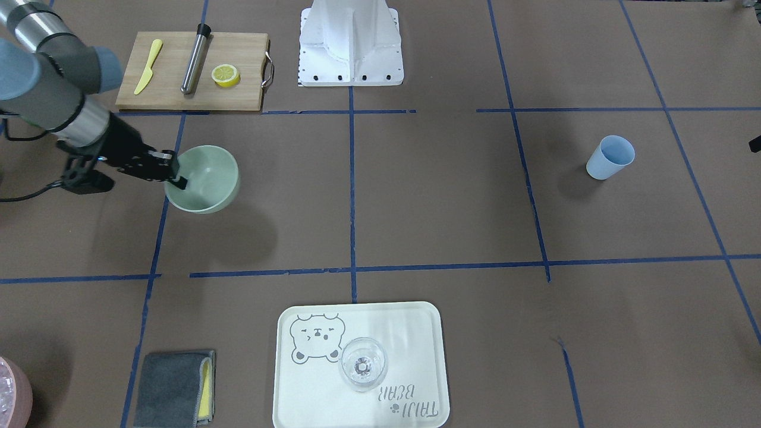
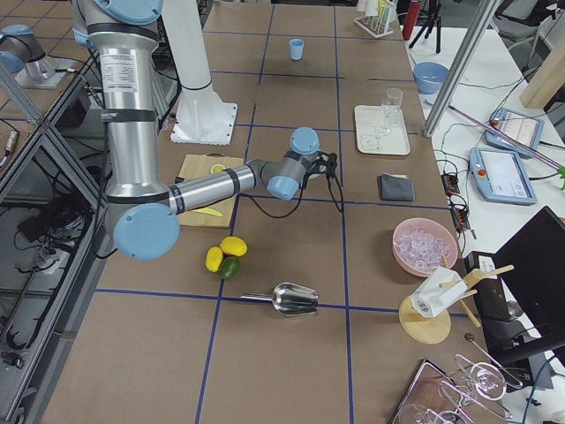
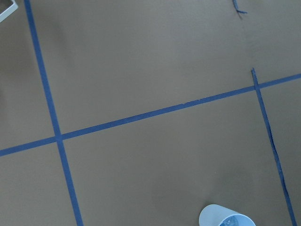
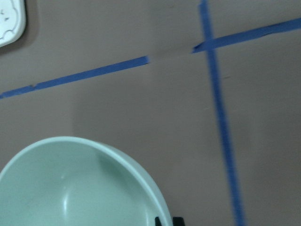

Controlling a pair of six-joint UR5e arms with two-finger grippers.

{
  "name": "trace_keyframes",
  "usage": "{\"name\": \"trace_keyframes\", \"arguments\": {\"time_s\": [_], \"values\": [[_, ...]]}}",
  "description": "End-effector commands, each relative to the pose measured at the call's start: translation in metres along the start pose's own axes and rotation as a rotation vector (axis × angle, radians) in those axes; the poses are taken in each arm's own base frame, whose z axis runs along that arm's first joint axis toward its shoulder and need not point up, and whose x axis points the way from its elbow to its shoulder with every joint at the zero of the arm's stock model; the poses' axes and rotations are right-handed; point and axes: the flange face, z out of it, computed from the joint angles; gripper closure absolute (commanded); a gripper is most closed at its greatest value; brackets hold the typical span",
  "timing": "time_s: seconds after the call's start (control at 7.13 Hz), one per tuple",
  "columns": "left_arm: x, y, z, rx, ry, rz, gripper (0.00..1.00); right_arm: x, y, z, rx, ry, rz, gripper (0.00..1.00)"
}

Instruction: Pour ice into bowl

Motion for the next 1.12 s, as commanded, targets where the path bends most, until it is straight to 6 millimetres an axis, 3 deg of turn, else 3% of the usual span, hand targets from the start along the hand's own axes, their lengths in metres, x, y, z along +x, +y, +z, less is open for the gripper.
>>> {"name": "trace_keyframes", "arguments": {"time_s": [0.0, 0.14, 0.28, 0.42, 0.7, 0.84, 0.98], "values": [[0.020, -0.008, 0.015, 0.009, 0.010, 0.093, 0.00, -0.179, 0.085, 0.088, 0.039, 0.006, 0.096, 1.00], [0.029, -0.012, 0.022, 0.019, 0.016, 0.106, 0.00, -0.247, 0.103, 0.120, 0.117, 0.016, 0.128, 1.00], [0.047, -0.017, 0.031, 0.036, 0.028, 0.093, 0.00, -0.271, 0.116, 0.152, 0.127, 0.032, 0.162, 1.00], [0.068, -0.020, 0.052, 0.047, 0.046, 0.094, 0.00, -0.269, 0.122, 0.158, 0.120, 0.039, 0.159, 1.00], [0.078, -0.020, 0.053, 0.070, 0.057, 0.104, 0.00, -0.258, 0.128, 0.173, 0.111, 0.070, 0.157, 1.00], [0.094, -0.021, 0.068, 0.047, 0.067, 0.140, 0.00, -0.250, 0.133, 0.178, 0.102, 0.081, 0.155, 0.73], [0.121, -0.026, 0.091, 0.066, -0.008, 0.186, 0.00, -0.256, 0.136, 0.175, 0.100, 0.074, 0.160, 0.01]]}}
